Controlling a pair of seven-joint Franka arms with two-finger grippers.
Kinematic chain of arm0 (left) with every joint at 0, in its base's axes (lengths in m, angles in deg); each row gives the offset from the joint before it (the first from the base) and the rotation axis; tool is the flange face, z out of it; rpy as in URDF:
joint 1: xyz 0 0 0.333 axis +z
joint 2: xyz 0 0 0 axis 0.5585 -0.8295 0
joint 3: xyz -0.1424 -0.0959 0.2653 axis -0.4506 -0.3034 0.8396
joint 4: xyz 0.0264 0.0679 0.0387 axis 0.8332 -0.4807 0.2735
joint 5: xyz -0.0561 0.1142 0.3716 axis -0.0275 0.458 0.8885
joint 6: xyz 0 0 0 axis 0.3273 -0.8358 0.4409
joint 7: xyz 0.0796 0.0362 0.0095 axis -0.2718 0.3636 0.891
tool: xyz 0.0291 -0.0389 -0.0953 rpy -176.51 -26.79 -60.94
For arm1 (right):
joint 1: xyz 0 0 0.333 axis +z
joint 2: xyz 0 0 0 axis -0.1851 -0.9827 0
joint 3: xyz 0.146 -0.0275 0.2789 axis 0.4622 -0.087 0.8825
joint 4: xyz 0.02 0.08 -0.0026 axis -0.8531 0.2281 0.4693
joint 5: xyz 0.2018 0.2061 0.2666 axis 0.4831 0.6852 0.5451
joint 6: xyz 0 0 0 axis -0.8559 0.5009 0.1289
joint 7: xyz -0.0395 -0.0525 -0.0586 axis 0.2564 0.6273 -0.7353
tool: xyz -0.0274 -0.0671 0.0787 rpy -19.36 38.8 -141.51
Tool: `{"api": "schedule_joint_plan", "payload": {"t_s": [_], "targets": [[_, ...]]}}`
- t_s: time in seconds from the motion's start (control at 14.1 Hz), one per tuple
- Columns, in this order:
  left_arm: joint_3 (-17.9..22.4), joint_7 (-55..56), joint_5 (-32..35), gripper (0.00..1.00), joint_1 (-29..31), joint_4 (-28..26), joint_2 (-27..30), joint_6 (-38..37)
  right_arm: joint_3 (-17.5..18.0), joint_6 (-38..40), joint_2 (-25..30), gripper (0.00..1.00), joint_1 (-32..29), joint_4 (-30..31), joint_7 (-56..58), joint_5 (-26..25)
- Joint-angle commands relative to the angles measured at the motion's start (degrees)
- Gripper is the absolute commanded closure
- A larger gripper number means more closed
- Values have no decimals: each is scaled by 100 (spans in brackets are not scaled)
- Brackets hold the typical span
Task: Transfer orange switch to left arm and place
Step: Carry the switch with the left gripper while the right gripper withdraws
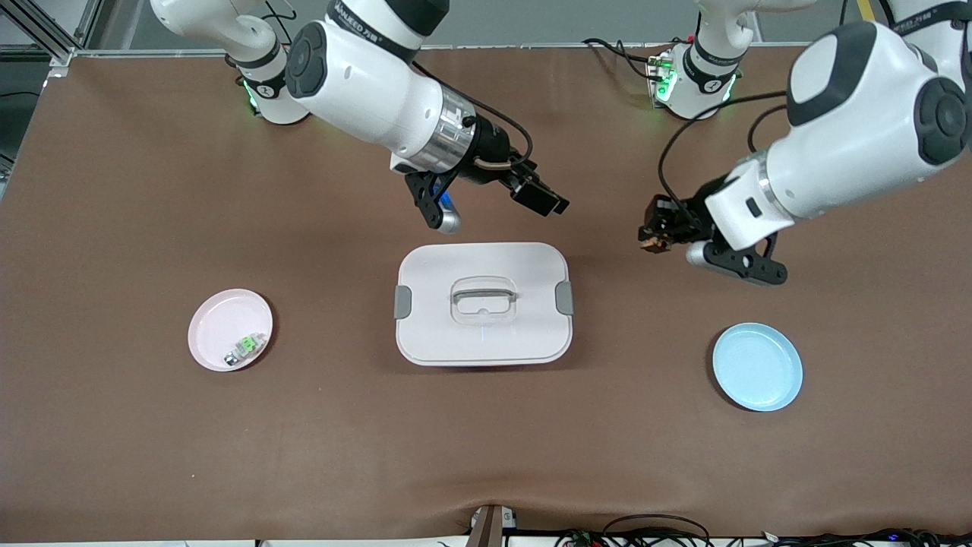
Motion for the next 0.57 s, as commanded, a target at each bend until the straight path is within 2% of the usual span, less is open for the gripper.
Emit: {"api": "schedule_joint_plan", "payload": {"t_s": [0.0, 0.07, 0.35, 0.5], "targets": [[-19, -369, 463, 100, 108, 98, -261, -77, 54, 726, 77, 0, -123, -73, 1187, -1140], [-19, -466, 612, 100, 151, 107, -375, -59, 54, 1087, 95, 0, -167, -81, 1662, -1493], [-19, -1159, 1297, 100, 406, 125, -665, 81, 36, 1906, 332, 0, -728, -81, 3929, -1742], [-19, -1459, 1484, 100, 564, 125, -832, 239, 28, 2319, 394, 0, -922, -81, 4836, -2093]]}}
